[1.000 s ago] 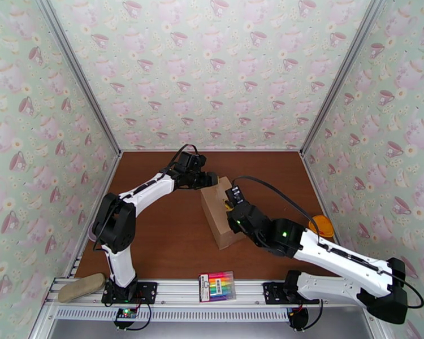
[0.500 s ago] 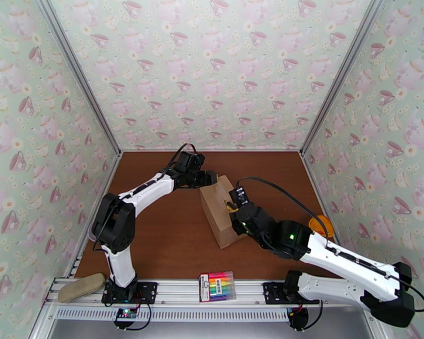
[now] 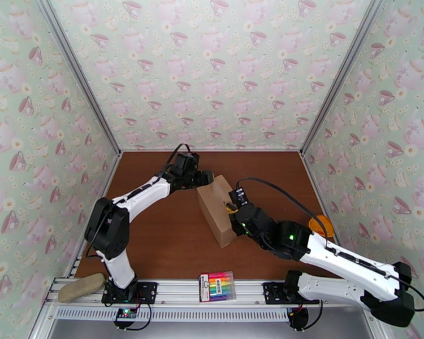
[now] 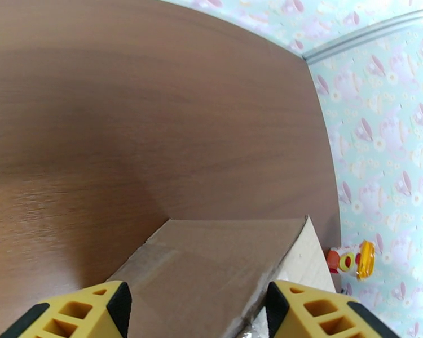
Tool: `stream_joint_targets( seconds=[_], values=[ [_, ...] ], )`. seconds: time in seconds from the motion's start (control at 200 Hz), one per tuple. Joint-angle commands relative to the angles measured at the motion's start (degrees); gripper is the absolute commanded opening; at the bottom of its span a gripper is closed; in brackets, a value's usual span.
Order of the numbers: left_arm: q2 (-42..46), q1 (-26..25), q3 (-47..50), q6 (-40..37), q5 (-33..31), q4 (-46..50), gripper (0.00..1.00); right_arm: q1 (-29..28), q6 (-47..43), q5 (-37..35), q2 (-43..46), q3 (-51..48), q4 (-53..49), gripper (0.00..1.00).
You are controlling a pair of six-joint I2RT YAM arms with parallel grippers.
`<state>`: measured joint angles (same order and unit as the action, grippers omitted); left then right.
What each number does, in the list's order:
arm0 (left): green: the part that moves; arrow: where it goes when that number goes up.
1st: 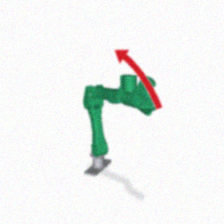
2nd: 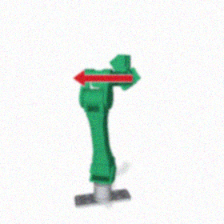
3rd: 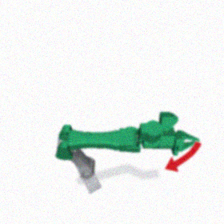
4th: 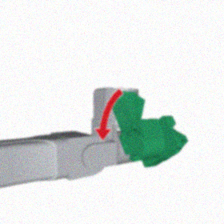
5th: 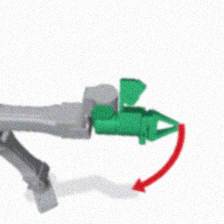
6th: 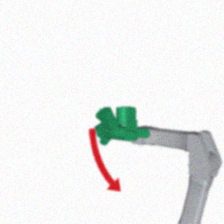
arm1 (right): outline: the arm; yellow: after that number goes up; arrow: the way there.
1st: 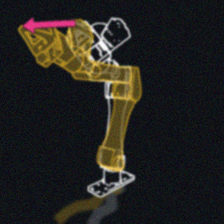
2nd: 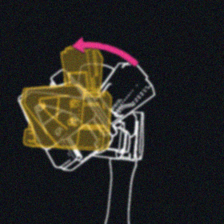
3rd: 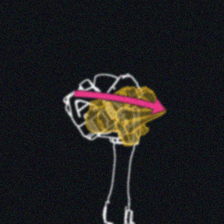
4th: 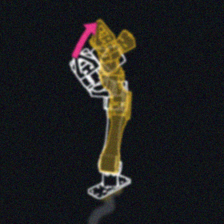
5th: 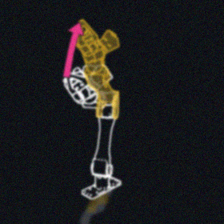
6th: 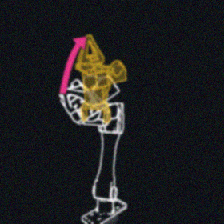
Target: Unpack the express box
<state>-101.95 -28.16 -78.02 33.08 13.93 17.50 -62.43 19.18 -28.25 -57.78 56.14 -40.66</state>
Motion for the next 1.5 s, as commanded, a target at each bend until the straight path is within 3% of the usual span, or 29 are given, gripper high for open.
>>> stream_joint_targets(
  seconds=[0.0, 0.371, 0.576, 0.962, 1.493],
  values=[
    [2.66, 1.52, 0.84, 0.07, -4.56, -0.37, 0.69, -0.66, 0.89, 2.53, -0.74, -1.03, -0.86, 0.0],
    [6.29, -2.93, -3.44, -5.2, 0.39, 12.29, 0.72, -0.59, -1.15, 3.76, -4.57, 2.75, -0.9, 0.0],
    [2.08, -7.36, -9.63, -11.03, -6.25, 24.25, 0.73, -0.64, -1.66, 3.38, -5.13, 4.11, -1.94, 0.0],
    [-3.6, -9.33, -14.28, -13.56, -15.08, 31.15, 0.73, -0.65, -3.6, 2.23, -5.53, 6.42, -3.22, 0.0],
    [-12.93, -9.77, -20.05, -11.34, -15.8, 33.72, 0.71, -0.69, -1.83, 3.14, -4.36, 8.07, -6.77, 0.0]
  ],
)
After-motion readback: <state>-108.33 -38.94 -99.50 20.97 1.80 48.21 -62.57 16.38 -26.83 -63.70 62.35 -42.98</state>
